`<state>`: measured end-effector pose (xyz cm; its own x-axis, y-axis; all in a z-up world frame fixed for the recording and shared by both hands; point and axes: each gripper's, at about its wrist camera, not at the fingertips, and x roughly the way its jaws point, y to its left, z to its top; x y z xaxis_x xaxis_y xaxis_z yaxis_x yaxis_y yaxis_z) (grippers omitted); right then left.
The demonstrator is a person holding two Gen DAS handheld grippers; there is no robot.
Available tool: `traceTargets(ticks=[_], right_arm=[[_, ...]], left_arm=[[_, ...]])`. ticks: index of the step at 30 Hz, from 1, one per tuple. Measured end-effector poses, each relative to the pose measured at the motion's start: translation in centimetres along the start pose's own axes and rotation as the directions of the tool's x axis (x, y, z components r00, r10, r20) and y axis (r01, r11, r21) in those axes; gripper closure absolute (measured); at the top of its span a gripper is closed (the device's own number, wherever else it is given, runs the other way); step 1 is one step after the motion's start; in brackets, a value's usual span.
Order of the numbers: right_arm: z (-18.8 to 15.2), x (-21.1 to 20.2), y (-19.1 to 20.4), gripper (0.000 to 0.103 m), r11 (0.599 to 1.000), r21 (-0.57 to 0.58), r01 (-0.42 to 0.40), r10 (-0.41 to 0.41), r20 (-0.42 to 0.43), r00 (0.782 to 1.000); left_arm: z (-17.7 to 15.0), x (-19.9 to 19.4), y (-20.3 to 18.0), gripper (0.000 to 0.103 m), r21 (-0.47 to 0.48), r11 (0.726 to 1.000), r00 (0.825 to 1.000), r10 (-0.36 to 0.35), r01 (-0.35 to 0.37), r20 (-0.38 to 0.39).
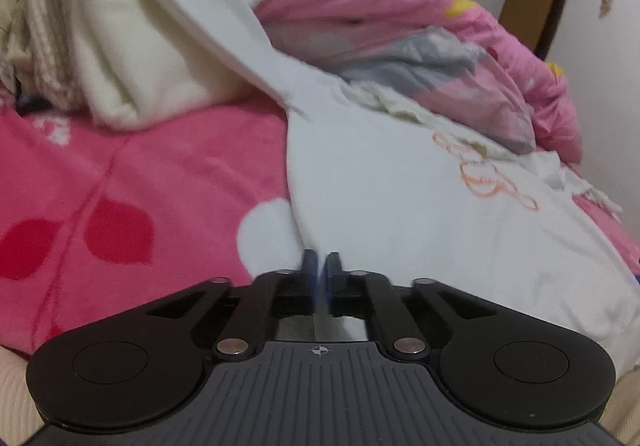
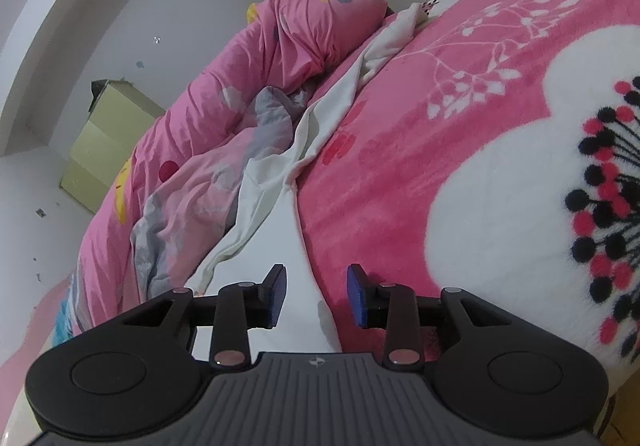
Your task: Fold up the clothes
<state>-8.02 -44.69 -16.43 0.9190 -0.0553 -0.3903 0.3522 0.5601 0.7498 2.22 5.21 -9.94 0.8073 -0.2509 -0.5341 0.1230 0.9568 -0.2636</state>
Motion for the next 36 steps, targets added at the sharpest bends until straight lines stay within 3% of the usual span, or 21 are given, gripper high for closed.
traceTargets(ticks=[3, 7, 14, 18, 22, 26, 29, 31, 36], right_arm=[[-0.1, -0.1, 0.5, 0.067, 0.999, -0.034, 0.026, -0.026, 0.002, 1.000], [-0.2, -0.5, 0.4, 0.067, 0.999, -0.037, 0.039, -0.038, 0.016, 0.999], [-0.2, -0.7, 0.2, 0.067, 0.999, -0.028, 0.046, -0.045, 0.017, 0.999], [-0.2, -0.7, 0.2, 0.067, 0.999, -0.021, 0.043, -0.043, 0.017, 0.999], [-0.2, -0.5, 0.3, 0.067, 0.999, -0.022, 0.038, -0.038, 0.014, 0.999], [-0.2, -0.3, 0.5, 0.067, 0.999, -0.025, 0.033, -0.033, 0.011, 0.999], [-0.3, -0.3, 0.6, 0.067, 0.999, -0.026, 0.029, -0.028, 0.008, 1.000], [-0.3, -0.3, 0.6, 0.067, 0.999, -0.033, 0.031, -0.030, 0.007, 1.000], [-0.4, -0.5, 0.9, 0.067, 0.997, -0.052, 0.056, -0.056, 0.010, 0.998]], left_arm=[[0.7, -0.8, 0.3, 0.101, -0.010, 1.000, 0.998, 0.017, -0.017, 0.057], [-0.4, 0.9, 1.0, 0.100, -0.003, 0.999, 0.999, 0.044, -0.044, -0.004], [-0.4, -0.4, 2.2, 0.089, -0.030, 0.999, 1.000, 0.029, -0.029, -0.002], [-0.7, -2.1, 2.7, 0.090, -0.026, 0.997, 0.998, 0.066, -0.066, 0.002], [-1.1, -3.9, 2.6, 0.090, -0.017, 1.000, 1.000, -0.019, 0.019, -0.006], [-1.8, -4.3, 0.4, 0.086, 0.094, 0.988, 0.993, -0.119, 0.120, -0.024], [-3.7, -2.9, -1.8, 0.085, 0.233, 0.970, 0.995, -0.048, 0.066, -0.082], [-4.8, -3.4, -2.5, 0.085, 0.310, 0.950, 0.999, -0.011, 0.026, -0.049], [-5.5, -4.4, -1.1, 0.084, 0.267, 0.963, 0.998, 0.002, 0.017, -0.069]])
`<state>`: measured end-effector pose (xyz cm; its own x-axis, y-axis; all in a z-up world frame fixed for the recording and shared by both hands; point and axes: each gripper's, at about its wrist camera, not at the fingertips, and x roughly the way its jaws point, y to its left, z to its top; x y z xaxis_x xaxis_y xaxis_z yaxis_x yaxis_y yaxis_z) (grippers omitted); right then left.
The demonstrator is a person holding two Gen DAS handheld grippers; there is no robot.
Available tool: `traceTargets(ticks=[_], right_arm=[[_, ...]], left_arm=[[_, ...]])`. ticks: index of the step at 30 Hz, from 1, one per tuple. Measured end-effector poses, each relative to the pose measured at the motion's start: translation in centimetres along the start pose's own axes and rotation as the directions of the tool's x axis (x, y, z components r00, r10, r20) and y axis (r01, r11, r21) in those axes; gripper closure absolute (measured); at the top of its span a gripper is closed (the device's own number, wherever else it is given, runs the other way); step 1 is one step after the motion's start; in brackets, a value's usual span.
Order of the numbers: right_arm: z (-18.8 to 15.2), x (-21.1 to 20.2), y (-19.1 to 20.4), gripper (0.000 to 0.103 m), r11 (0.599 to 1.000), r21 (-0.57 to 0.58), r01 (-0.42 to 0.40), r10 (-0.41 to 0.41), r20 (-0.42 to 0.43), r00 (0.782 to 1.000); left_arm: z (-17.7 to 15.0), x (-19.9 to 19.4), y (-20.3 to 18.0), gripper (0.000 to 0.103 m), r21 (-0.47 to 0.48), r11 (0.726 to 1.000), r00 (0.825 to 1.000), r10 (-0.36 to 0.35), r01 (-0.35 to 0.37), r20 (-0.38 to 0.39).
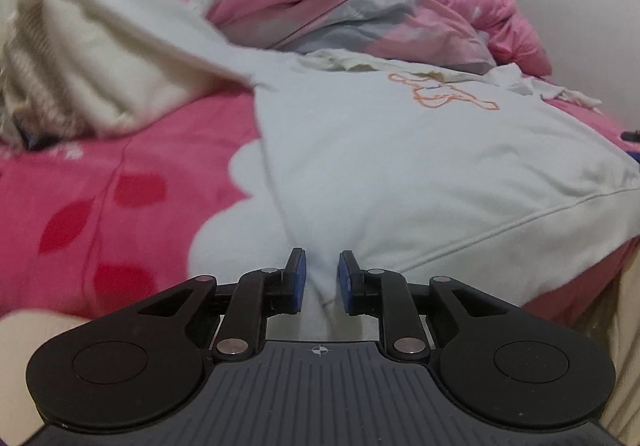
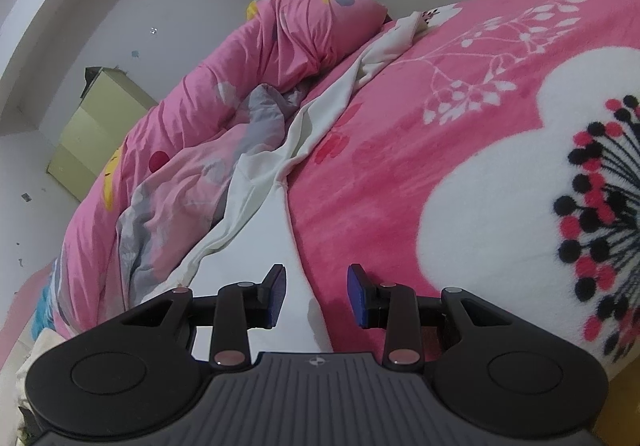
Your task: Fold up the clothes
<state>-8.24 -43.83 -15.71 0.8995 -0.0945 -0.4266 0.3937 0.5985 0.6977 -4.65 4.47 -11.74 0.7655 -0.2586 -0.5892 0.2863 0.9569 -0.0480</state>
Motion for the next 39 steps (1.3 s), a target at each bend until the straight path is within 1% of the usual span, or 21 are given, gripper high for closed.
traceTargets(ticks=[2, 4, 5, 7, 8, 9, 11, 13, 15, 18, 19, 21, 24, 26, 28, 30, 32, 34, 37, 38, 39], right_arm=[[-0.3, -0.4, 0.9, 0.067, 0.999, -0.041, 0.020, -0.019, 0.016, 1.000], [-1.3, -1.2, 3.7, 0.067, 0.985, -0.171, 0.023, -0.016, 0.047, 0.999], [-2.2, -1.4, 5.5, 0.067, 0.971, -0.239, -0.008, 0.019, 0.045, 0.999], [-4.7, -1.3, 9.6, 0.067, 0.920, -0.359, -0.159, 0.156, -0.039, 0.987], [-6.3, -0.9, 11.7, 0.067, 0.878, -0.413, -0.244, 0.218, -0.109, 0.970], [-8.0, -0.5, 13.9, 0.067, 0.825, -0.462, -0.326, 0.272, -0.182, 0.945], [-12.1, 0.6, 18.4, 0.067, 0.689, -0.544, -0.479, 0.345, -0.335, 0.877], [-16.6, 1.5, 21.7, 0.068, 0.557, -0.584, -0.590, 0.370, -0.462, 0.806], [-20.5, 2.3, 23.4, 0.068, 0.466, -0.595, -0.655, 0.352, -0.554, 0.754], [-24.7, 3.0, 23.1, 0.067, 0.417, -0.594, -0.688, 0.299, -0.625, 0.721], [-25.8, 2.9, 22.9, 0.067, 0.397, -0.601, -0.694, 0.291, -0.635, 0.716], [-26.5, 1.6, 22.2, 0.067, 0.356, -0.624, -0.696, 0.294, -0.632, 0.717], [-26.3, 0.6, 21.2, 0.068, 0.376, -0.594, -0.711, 0.241, -0.678, 0.694], [-25.9, 0.0, 20.6, 0.068, 0.401, -0.591, -0.701, 0.199, -0.690, 0.696], [-25.0, -0.7, 20.3, 0.069, 0.429, -0.590, -0.684, 0.188, -0.682, 0.706], [-23.5, -1.0, 20.6, 0.069, 0.465, -0.589, -0.661, 0.217, -0.648, 0.730], [-21.4, -1.2, 20.5, 0.069, 0.520, -0.583, -0.625, 0.254, -0.593, 0.764], [-19.2, -1.3, 20.2, 0.068, 0.583, -0.576, -0.573, 0.276, -0.523, 0.806], [-16.4, -1.3, 19.1, 0.068, 0.675, -0.543, -0.500, 0.286, -0.432, 0.856], [-15.6, -1.4, 18.6, 0.068, 0.705, -0.524, -0.477, 0.285, -0.408, 0.868], [-14.8, -1.5, 18.0, 0.068, 0.735, -0.503, -0.455, 0.281, -0.384, 0.879]], left_arm=[[-0.1, -0.3, 0.5, 0.084, -0.020, 1.000, 1.000, -0.008, 0.008, -0.002], [-0.2, -0.7, 0.5, 0.084, -0.009, 1.000, 1.000, -0.007, 0.007, -0.003], [-0.3, -0.9, 0.5, 0.084, -0.004, 1.000, 1.000, -0.007, 0.007, -0.003], [-0.4, -1.1, 0.6, 0.084, -0.010, 1.000, 1.000, -0.015, 0.015, -0.009], [-0.4, -1.2, 0.8, 0.083, -0.019, 1.000, 1.000, -0.018, 0.018, -0.011], [-0.5, -1.3, 1.0, 0.083, -0.029, 0.999, 1.000, -0.018, 0.017, -0.014], [-0.6, -1.6, 1.5, 0.083, -0.049, 0.999, 1.000, -0.014, 0.014, -0.017], [-0.8, -2.1, 2.2, 0.083, -0.074, 0.997, 1.000, -0.001, 0.000, -0.015], [-0.8, -2.8, 3.0, 0.083, -0.106, 0.994, 1.000, 0.001, -0.001, 0.001], [-0.4, -3.7, 3.9, 0.081, -0.135, 0.991, 0.998, -0.011, 0.019, 0.061], [-0.2, -3.9, 4.0, 0.080, -0.140, 0.990, 0.996, -0.020, 0.032, 0.086], [0.3, -3.6, 4.0, 0.078, -0.145, 0.987, 0.992, -0.051, 0.067, 0.117], [1.1, -2.3, 3.6, 0.077, -0.147, 0.982, 0.986, -0.101, 0.121, 0.136], [2.0, -1.2, 3.4, 0.077, -0.158, 0.974, 0.980, -0.143, 0.165, 0.142], [3.2, -0.1, 3.2, 0.077, -0.168, 0.964, 0.972, -0.180, 0.204, 0.153], [5.0, 1.2, 3.3, 0.077, -0.182, 0.954, 0.964, -0.210, 0.239, 0.163], [7.2, 3.2, 3.5, 0.077, -0.215, 0.933, 0.954, -0.261, 0.289, 0.148], [9.4, 6.2, 3.9, 0.077, -0.261, 0.909, 0.945, -0.309, 0.326, 0.107], [12.2, 11.4, 4.6, 0.077, -0.293, 0.883, 0.927, -0.372, 0.366, 0.037], [12.7, 13.3, 4.9, 0.077, -0.296, 0.884, 0.926, -0.377, 0.361, 0.001], [13.0, 14.8, 5.1, 0.077, -0.291, 0.896, 0.933, -0.359, 0.336, -0.029]])
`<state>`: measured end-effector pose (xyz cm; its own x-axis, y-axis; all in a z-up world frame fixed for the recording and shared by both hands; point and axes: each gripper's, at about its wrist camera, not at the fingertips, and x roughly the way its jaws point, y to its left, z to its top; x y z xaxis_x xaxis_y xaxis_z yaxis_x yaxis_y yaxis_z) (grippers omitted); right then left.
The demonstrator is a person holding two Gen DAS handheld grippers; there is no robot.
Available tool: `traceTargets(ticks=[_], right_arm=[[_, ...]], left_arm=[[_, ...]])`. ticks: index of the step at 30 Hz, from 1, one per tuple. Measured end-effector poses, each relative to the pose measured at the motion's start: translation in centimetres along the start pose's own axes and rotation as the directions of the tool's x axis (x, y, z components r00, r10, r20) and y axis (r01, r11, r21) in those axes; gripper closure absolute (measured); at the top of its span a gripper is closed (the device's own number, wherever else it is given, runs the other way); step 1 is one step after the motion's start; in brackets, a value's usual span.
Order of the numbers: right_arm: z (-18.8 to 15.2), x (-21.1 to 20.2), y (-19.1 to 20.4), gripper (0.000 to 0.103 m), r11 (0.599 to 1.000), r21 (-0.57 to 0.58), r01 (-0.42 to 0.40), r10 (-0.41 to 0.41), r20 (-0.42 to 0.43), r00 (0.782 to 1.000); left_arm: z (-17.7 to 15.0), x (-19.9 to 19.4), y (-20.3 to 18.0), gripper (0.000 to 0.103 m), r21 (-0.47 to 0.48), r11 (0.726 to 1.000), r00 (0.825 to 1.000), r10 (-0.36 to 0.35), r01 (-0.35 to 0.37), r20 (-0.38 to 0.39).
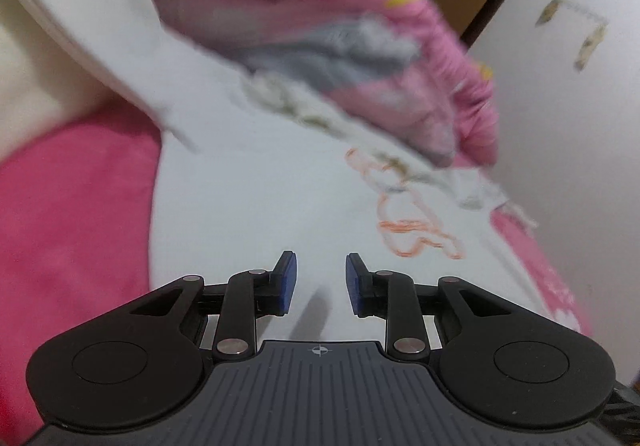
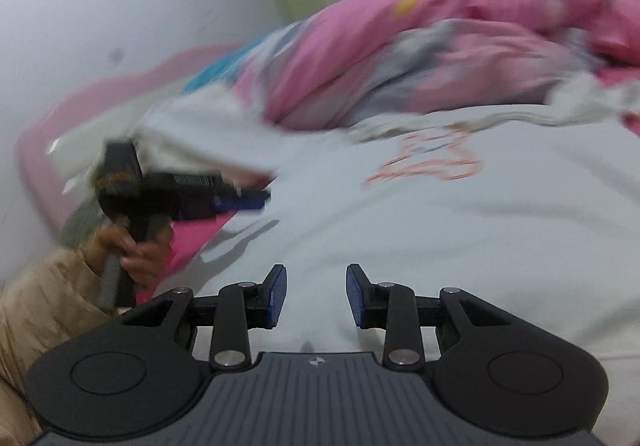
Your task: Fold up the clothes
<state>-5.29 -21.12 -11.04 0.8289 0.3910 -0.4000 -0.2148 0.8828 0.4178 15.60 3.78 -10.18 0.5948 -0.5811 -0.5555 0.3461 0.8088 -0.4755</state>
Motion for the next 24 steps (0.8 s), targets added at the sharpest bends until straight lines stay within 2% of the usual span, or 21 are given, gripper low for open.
traceTargets(ticks=[2, 5, 8, 12, 15, 16, 20, 23, 24], right_arm=[[0.3, -1.2, -1.4, 0.068, 0.997, 0.062, 0.052, -0.054, 0.026, 0.998], [0.7, -2.9, -3.3, 0.068, 0.984, 0.110, 0.143, -0.148, 0.037, 0.988], [1.3, -2.9, -5.0, 0.068, 0.964, 0.160, 0.211, -0.217, 0.026, 0.976], [2.7, -1.6, -6.1, 0.068, 0.948, 0.172, 0.268, -0.273, 0.010, 0.962], [3.8, -0.3, -6.1, 0.068, 0.950, 0.152, 0.273, -0.278, 0.008, 0.961], [4.1, 0.3, -5.9, 0.068, 0.954, 0.142, 0.264, -0.268, 0.008, 0.963], [5.3, 3.3, -4.8, 0.068, 0.972, 0.065, 0.224, -0.223, -0.014, 0.975], [6.1, 6.5, -3.1, 0.068, 0.976, -0.036, 0.213, -0.215, -0.059, 0.975], [6.3, 7.6, -2.4, 0.068, 0.975, -0.078, 0.210, -0.216, -0.073, 0.974]], left_arm=[[1.1, 2.4, 1.1, 0.079, 0.015, 0.999, 0.998, 0.048, -0.048, -0.030], [2.7, 3.4, 2.4, 0.079, 0.044, 0.993, 0.993, 0.112, -0.113, 0.023], [4.1, 4.7, 3.6, 0.079, 0.068, 0.975, 0.976, 0.208, -0.212, 0.065], [5.2, 5.3, 4.4, 0.080, 0.061, 0.958, 0.956, 0.272, -0.279, 0.107], [5.5, 4.5, 3.9, 0.080, 0.088, 0.945, 0.944, 0.303, -0.315, 0.130], [5.6, 4.1, 3.5, 0.080, 0.102, 0.942, 0.942, 0.305, -0.320, 0.141], [5.9, 2.6, 2.2, 0.079, 0.125, 0.958, 0.954, 0.231, -0.257, 0.191], [5.9, 3.1, 2.0, 0.078, 0.132, 0.963, 0.963, 0.213, -0.236, 0.166], [5.8, 3.7, 2.1, 0.078, 0.133, 0.958, 0.960, 0.235, -0.256, 0.149]])
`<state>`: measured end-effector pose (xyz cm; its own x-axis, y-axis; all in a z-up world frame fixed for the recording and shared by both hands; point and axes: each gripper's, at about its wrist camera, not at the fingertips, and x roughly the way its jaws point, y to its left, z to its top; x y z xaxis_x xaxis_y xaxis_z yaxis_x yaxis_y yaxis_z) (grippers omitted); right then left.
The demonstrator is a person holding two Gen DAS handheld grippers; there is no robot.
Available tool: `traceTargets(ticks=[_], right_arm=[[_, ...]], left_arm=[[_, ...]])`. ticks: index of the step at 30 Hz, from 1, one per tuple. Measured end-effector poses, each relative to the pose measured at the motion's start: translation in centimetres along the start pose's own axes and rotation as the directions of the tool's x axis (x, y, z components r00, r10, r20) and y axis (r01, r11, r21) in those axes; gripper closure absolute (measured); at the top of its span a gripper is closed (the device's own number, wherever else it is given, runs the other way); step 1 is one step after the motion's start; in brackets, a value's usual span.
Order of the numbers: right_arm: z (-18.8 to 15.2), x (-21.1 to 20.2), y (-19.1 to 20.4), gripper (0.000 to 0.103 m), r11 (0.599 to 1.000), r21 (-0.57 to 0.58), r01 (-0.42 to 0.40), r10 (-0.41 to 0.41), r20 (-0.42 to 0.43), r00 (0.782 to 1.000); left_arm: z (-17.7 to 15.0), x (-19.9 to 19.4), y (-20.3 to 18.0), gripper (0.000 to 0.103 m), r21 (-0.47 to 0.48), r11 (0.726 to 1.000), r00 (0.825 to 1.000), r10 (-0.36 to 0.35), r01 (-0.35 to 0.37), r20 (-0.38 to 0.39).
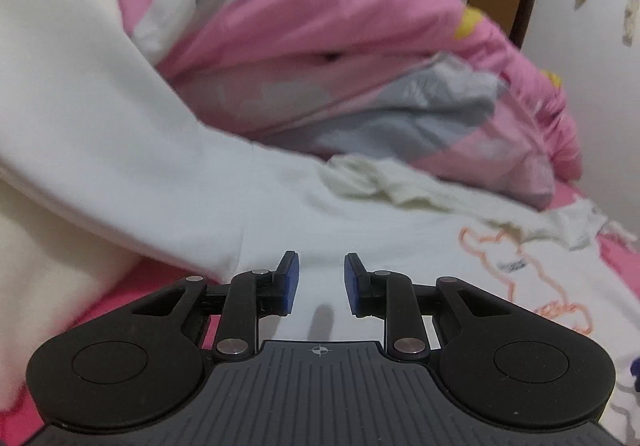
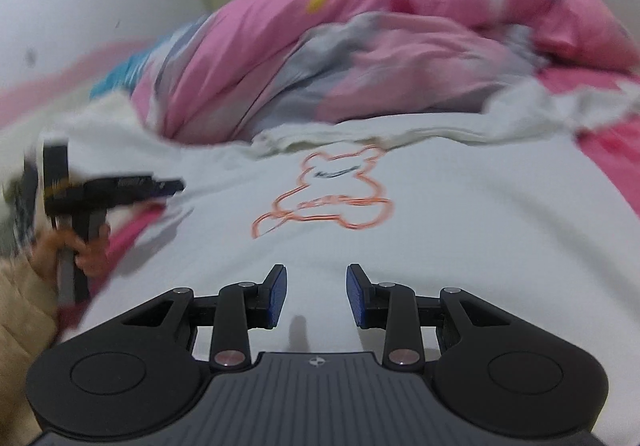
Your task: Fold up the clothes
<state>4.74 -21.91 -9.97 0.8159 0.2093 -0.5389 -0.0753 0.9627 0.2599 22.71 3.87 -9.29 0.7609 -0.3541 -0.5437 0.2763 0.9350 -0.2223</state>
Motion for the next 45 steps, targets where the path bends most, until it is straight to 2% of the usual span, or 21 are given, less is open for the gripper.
traceTargets(ticks=[3, 6, 8, 11, 14, 18, 22, 26, 30, 32, 35, 37, 40, 43, 45], right_arm=[[0.7, 2.4, 2.6, 0.068, 0.993, -0.115, -0.009, 0.005, -0.036, 0.999], [0.7, 4.7, 4.5, 0.068, 0.981, -0.191, -0.023, 0.006, -0.088, 0.996], [0.2, 5.7, 4.7, 0.068, 0.978, -0.209, -0.009, -0.021, -0.140, 0.990], [-1.2, 3.5, 4.6, 0.068, 0.967, -0.255, -0.008, -0.039, -0.176, 0.984], [-2.9, -0.4, 4.1, 0.068, 0.964, -0.267, 0.005, -0.069, -0.229, 0.971], [-4.8, -4.9, 3.9, 0.068, 0.958, -0.281, 0.061, -0.145, -0.288, 0.947], [-3.9, -6.4, 5.2, 0.067, 0.943, -0.323, 0.084, -0.187, -0.304, 0.934], [-1.8, -5.1, 7.6, 0.066, 0.940, -0.342, 0.022, -0.105, -0.228, 0.968], [-1.2, -2.0, 9.7, 0.065, 0.939, -0.338, -0.061, -0.006, -0.193, 0.981], [-1.9, -0.6, 10.3, 0.065, 0.944, -0.313, -0.103, 0.036, -0.213, 0.976], [-4.2, -0.4, 10.5, 0.065, 0.949, -0.291, -0.121, 0.037, -0.279, 0.960], [-5.7, -1.9, 10.8, 0.058, 0.948, -0.284, -0.146, 0.062, -0.286, 0.956], [-7.3, -4.0, 10.6, 0.051, 0.952, -0.228, -0.206, 0.127, -0.318, 0.940], [-8.1, -5.2, 10.0, 0.050, 0.963, -0.136, -0.233, 0.178, -0.329, 0.928], [-8.0, -5.6, 9.9, 0.050, 0.967, -0.107, -0.232, 0.188, -0.314, 0.930]], left_arm=[[-0.7, 1.5, 0.4, 0.078, 0.000, 0.998, 0.996, 0.063, -0.063, -0.063], [-0.9, 1.6, 0.9, 0.078, -0.008, 0.998, 0.996, 0.066, -0.067, -0.054], [-0.9, 1.6, 0.9, 0.078, -0.005, 0.998, 0.996, 0.069, -0.069, -0.050], [-1.0, 1.7, 0.9, 0.078, -0.002, 0.998, 0.996, 0.070, -0.070, -0.046], [-1.0, 1.7, 0.9, 0.078, -0.006, 0.998, 0.997, 0.069, -0.069, -0.044], [-1.0, 1.7, 0.9, 0.078, -0.014, 0.998, 0.997, 0.067, -0.068, -0.042], [-0.9, 1.7, 1.0, 0.078, -0.022, 0.998, 0.997, 0.065, -0.066, -0.039], [-0.9, 1.6, 1.2, 0.078, -0.035, 0.998, 0.998, 0.056, -0.057, -0.038], [-0.9, 1.6, 1.2, 0.077, -0.035, 0.998, 0.998, 0.055, -0.057, -0.040], [-1.0, 1.6, 1.2, 0.077, -0.033, 0.998, 0.998, 0.056, -0.057, -0.038], [-1.0, 1.6, 1.3, 0.077, -0.038, 0.998, 0.998, 0.052, -0.053, -0.036], [-1.0, 1.6, 1.3, 0.077, -0.038, 0.998, 0.998, 0.051, -0.052, -0.035], [-1.1, 1.6, 1.3, 0.076, -0.033, 0.998, 0.998, 0.054, -0.055, -0.034], [-1.1, 1.5, 1.4, 0.076, -0.035, 0.998, 0.998, 0.053, -0.054, -0.031], [-1.2, 1.4, 1.4, 0.076, -0.041, 0.998, 0.998, 0.050, -0.051, -0.029]])
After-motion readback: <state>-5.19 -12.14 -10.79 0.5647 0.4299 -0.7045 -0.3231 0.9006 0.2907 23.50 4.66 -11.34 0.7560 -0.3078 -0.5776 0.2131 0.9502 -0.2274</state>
